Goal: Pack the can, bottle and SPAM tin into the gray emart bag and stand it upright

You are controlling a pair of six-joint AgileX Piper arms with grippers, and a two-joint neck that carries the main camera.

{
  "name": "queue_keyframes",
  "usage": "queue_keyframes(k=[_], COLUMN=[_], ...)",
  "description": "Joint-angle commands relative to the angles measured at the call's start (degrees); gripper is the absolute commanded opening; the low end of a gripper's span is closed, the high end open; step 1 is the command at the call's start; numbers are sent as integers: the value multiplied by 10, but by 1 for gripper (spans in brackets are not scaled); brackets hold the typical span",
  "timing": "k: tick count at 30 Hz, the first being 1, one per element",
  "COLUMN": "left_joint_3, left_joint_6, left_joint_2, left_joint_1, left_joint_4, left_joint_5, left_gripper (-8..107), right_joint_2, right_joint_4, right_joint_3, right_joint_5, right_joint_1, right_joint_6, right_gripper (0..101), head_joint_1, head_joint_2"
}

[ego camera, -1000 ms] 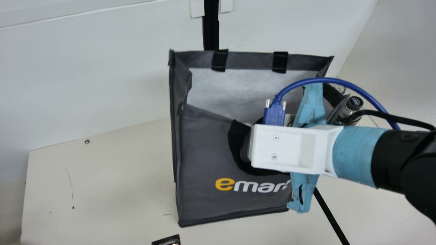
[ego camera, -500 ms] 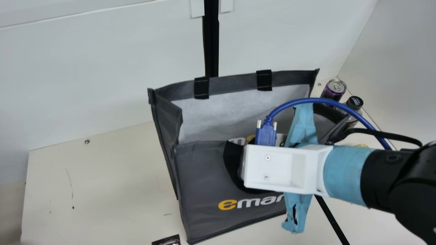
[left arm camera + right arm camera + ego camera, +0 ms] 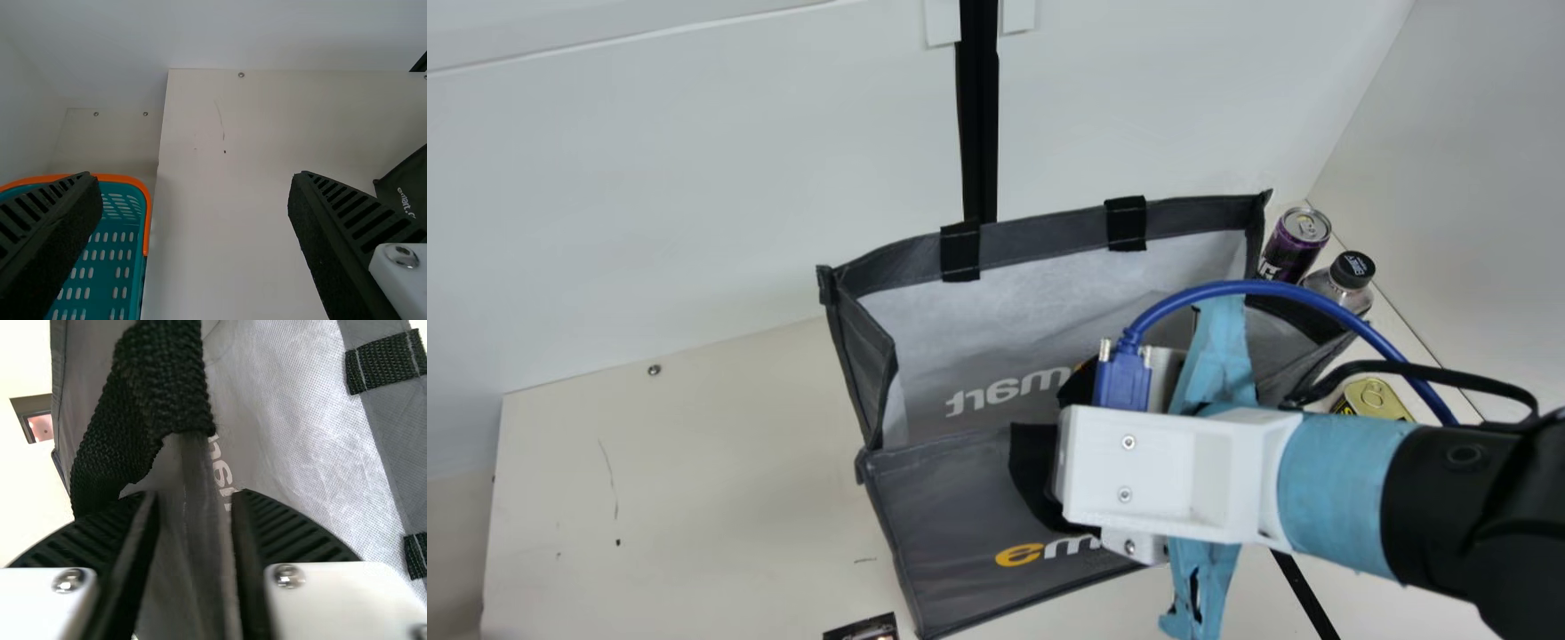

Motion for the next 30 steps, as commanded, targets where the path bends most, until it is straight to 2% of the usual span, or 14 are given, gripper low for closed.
queue_keyframes(k=[1, 11, 30], left_joint_3=[0, 0, 0], left_joint_6=[0, 0, 0], left_joint_2=[0, 0, 0], left_joint_1=[0, 0, 0], left_joint_4=[0, 0, 0], left_joint_5=[0, 0, 0], left_gripper=[90, 90, 90], right_joint_2=[-2, -14, -20], right_joint_4=[4, 11, 40], right_joint_3=[-1, -10, -62], right_joint_5=[1, 1, 1], right_joint_1=[1, 12, -2], right_joint_6=[3, 25, 40], right_gripper=[63, 95, 95], head_joint_1=[-13, -13, -13], head_joint_2=[0, 0, 0])
